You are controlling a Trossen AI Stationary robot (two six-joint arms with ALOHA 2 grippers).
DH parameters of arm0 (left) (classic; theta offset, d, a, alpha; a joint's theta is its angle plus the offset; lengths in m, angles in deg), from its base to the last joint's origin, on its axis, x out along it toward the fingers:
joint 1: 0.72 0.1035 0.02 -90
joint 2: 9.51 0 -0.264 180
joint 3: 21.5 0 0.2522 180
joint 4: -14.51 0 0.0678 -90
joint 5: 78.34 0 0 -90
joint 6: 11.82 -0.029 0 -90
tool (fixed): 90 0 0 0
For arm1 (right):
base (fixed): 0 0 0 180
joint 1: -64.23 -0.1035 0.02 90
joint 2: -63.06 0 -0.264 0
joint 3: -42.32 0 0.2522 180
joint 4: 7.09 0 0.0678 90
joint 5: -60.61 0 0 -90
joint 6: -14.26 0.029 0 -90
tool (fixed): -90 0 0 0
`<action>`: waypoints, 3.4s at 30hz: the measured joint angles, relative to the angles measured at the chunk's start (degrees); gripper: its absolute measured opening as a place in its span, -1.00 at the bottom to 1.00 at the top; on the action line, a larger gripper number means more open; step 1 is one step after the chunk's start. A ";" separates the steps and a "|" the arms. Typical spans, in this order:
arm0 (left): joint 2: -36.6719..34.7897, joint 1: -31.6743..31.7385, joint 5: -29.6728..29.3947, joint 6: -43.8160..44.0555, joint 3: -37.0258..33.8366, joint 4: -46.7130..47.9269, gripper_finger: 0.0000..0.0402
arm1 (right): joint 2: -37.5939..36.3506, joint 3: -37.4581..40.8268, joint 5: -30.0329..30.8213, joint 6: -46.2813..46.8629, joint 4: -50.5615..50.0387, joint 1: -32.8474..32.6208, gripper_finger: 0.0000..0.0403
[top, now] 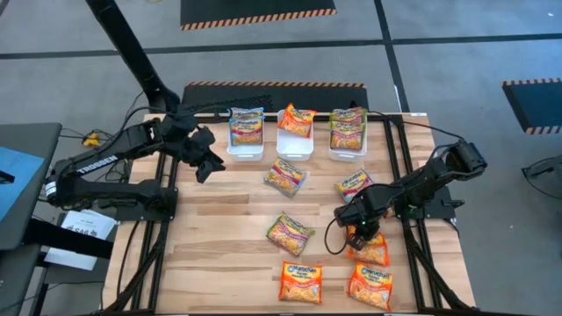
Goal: Sort Maruchan noodles
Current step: Put the orange noodle pack into the middle white bin
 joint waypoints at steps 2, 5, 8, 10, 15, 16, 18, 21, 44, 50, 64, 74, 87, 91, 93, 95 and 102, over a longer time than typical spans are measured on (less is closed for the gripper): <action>0.00 0.00 -0.13 -0.02 0.00 0.00 -0.32 | 0.00 -1.24 0.65 -0.01 -0.47 0.02 -0.94; 0.00 0.00 -0.97 -0.04 0.00 0.09 -0.32 | 0.00 -4.16 0.86 0.00 -2.22 0.05 -0.96; 0.00 0.00 -2.00 -0.06 0.00 0.46 -0.32 | 0.00 -7.88 2.51 -0.02 -4.58 -0.02 -0.97; 0.02 0.00 -2.39 -0.06 0.00 0.59 -0.32 | 0.00 -10.59 4.68 -0.04 -6.08 -0.01 -0.97; 0.02 0.00 -2.39 -0.07 0.00 0.61 -0.32 | 0.00 -17.63 11.66 -0.70 -9.34 0.56 -0.97; 0.02 0.00 -2.39 -0.07 0.00 0.61 -0.32 | 0.00 -18.92 12.99 -0.76 -10.08 0.90 -0.97; 0.02 0.00 -2.47 -0.07 0.00 0.61 -0.32 | 0.00 -21.34 15.45 -1.39 -11.57 1.67 -0.97; 0.02 0.00 -3.58 -0.07 0.00 0.63 -0.32 | 0.00 -24.99 18.57 -3.02 -14.25 3.10 -0.97; 0.04 0.02 -19.28 -0.30 0.00 -2.55 -0.32 | 0.00 -39.76 30.65 -42.65 -1.68 36.11 -0.97; 0.04 0.10 -23.86 -3.68 0.00 -8.50 -0.32 | 0.00 -39.77 30.61 -49.21 9.34 43.23 -0.97; 0.04 0.13 -34.07 -12.77 0.00 -19.13 -0.32 | 0.00 -39.80 30.24 -63.12 32.68 52.08 -0.96; 0.04 0.13 -39.50 -14.56 0.00 -21.90 -0.32 | 0.04 -39.84 25.70 -72.51 33.84 55.61 -0.96; 0.04 0.13 -40.92 -9.68 0.00 -21.87 -0.32 | 11.29 -46.38 24.29 -73.75 21.75 53.05 -0.96; 0.04 0.13 -40.92 -9.69 0.00 -21.88 -0.32 | 15.85 -50.88 24.42 -73.72 14.85 52.33 -0.96; 0.04 0.13 -40.94 -9.68 0.00 -21.88 -0.32 | 18.11 -52.91 24.40 -73.23 11.63 51.90 -0.96; 0.04 0.13 -40.94 -9.72 0.00 -21.88 -0.32 | 20.08 -54.75 24.44 -71.86 8.35 51.52 -0.96; 0.04 0.13 -40.94 -10.03 0.00 -21.68 -0.32 | 23.85 -58.25 24.69 -69.64 1.04 50.05 -0.96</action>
